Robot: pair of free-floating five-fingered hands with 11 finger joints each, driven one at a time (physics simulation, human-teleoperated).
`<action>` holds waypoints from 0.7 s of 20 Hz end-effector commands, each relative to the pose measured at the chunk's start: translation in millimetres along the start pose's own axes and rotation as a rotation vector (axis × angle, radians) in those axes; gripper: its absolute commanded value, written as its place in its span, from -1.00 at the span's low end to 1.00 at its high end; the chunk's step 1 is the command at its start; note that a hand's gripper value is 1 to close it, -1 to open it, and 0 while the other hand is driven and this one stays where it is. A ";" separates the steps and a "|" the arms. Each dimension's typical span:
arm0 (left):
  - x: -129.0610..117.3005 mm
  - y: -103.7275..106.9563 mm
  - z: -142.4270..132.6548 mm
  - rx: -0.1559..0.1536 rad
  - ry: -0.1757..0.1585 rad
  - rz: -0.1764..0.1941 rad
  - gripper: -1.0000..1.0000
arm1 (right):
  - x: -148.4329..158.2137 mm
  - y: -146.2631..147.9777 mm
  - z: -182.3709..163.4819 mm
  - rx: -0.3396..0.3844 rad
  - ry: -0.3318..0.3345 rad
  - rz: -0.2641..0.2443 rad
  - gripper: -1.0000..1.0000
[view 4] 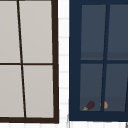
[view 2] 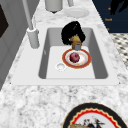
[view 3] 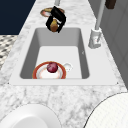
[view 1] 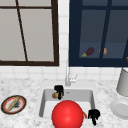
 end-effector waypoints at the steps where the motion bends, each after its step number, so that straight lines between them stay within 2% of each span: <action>1: 16.6 -1.4 21.0 -0.006 0.014 -0.005 1.00 | 0.0 0.0 0.0 0.000 0.000 0.000 0.00; 3: 23.7 -4.7 34.0 -0.022 0.009 -0.028 1.00 | 0.0 0.0 0.0 0.000 0.000 0.000 0.00; 14: 66.8 -17.1 99.9 -0.024 0.017 -0.022 1.00 | 0.0 0.0 0.0 0.000 0.000 0.000 0.00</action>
